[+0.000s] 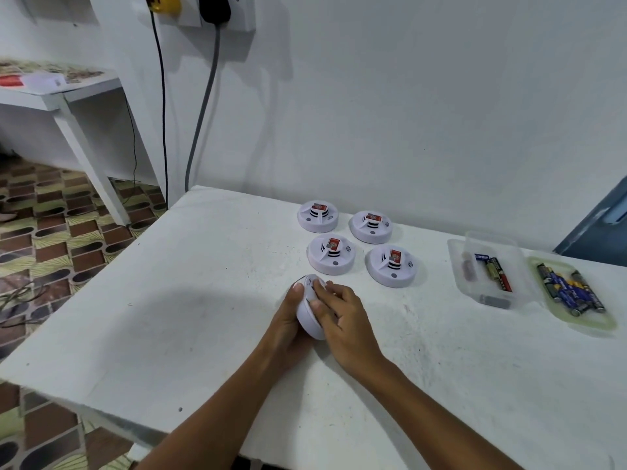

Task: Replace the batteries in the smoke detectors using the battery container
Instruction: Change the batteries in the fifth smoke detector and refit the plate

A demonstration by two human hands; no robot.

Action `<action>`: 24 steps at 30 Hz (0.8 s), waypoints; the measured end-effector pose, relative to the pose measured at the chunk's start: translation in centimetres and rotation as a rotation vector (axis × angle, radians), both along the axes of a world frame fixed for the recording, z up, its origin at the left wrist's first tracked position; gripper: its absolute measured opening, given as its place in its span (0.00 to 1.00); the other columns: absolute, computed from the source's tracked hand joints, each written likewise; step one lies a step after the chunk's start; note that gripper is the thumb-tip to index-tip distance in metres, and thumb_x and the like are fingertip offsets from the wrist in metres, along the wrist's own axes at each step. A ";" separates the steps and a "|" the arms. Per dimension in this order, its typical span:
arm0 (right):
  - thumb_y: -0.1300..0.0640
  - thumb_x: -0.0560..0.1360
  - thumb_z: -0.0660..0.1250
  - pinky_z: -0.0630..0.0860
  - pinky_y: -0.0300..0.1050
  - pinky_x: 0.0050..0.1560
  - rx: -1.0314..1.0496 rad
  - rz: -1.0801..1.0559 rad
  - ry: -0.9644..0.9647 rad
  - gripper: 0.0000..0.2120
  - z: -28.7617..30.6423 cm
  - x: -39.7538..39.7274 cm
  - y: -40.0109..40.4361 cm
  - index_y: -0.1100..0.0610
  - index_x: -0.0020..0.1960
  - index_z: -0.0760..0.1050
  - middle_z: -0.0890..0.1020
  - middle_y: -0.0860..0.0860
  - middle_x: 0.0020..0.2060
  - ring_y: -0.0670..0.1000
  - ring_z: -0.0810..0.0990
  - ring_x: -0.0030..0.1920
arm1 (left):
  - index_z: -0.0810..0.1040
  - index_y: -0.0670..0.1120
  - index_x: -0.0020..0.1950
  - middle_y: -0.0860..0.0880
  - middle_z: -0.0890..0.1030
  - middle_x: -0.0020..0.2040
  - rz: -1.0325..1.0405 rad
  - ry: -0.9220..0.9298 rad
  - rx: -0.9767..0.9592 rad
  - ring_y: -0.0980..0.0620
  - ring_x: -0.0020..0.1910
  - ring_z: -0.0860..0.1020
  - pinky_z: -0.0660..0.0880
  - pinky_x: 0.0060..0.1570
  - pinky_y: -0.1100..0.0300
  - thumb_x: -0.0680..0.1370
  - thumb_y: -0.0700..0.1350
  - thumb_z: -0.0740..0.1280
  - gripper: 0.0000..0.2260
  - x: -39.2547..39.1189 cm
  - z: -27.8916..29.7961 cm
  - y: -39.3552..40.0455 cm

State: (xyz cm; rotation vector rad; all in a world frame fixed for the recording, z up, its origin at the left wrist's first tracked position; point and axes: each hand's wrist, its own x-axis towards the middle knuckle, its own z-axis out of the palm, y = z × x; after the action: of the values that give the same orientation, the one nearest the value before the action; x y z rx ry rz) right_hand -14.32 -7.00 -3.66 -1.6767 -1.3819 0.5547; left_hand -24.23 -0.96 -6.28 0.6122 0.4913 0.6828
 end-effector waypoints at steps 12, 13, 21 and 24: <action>0.46 0.80 0.59 0.68 0.41 0.62 -0.070 -0.007 -0.132 0.20 1.0 0.5 0.0 0.48 0.71 0.69 0.74 0.51 0.59 0.49 0.71 0.62 | 0.75 0.43 0.60 0.38 0.78 0.52 -0.016 -0.016 0.082 0.43 0.48 0.81 0.80 0.47 0.49 0.66 0.58 0.75 0.29 0.1 -0.1 0.2; 0.46 0.80 0.59 0.69 0.43 0.63 -0.077 -0.004 -0.133 0.21 1.1 0.6 -0.1 0.48 0.71 0.69 0.74 0.51 0.58 0.50 0.72 0.61 | 0.75 0.43 0.59 0.38 0.78 0.51 -0.024 -0.021 0.097 0.43 0.48 0.81 0.79 0.46 0.49 0.64 0.58 0.77 0.30 0.1 0.0 0.1; 0.50 0.74 0.69 0.74 0.42 0.58 -0.162 0.152 -0.066 0.23 3.2 2.7 0.0 0.49 0.69 0.73 0.77 0.50 0.52 0.46 0.78 0.52 | 0.75 0.44 0.62 0.39 0.80 0.54 -0.035 -0.048 -0.018 0.43 0.50 0.82 0.80 0.45 0.49 0.58 0.61 0.80 0.38 0.1 0.2 0.2; 0.54 0.70 0.74 0.77 0.40 0.55 -0.201 0.255 -0.061 0.27 4.0 4.2 0.3 0.50 0.68 0.73 0.78 0.43 0.53 0.37 0.77 0.47 | 0.77 0.44 0.63 0.39 0.80 0.57 -0.047 -0.023 -0.045 0.42 0.53 0.81 0.80 0.46 0.49 0.64 0.62 0.74 0.34 0.2 0.5 0.2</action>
State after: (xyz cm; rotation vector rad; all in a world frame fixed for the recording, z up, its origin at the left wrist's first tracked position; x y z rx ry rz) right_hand -10.14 -6.65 0.33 -1.6958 -1.6426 0.8167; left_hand -24.02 -0.74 -5.78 0.5715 0.4683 0.6318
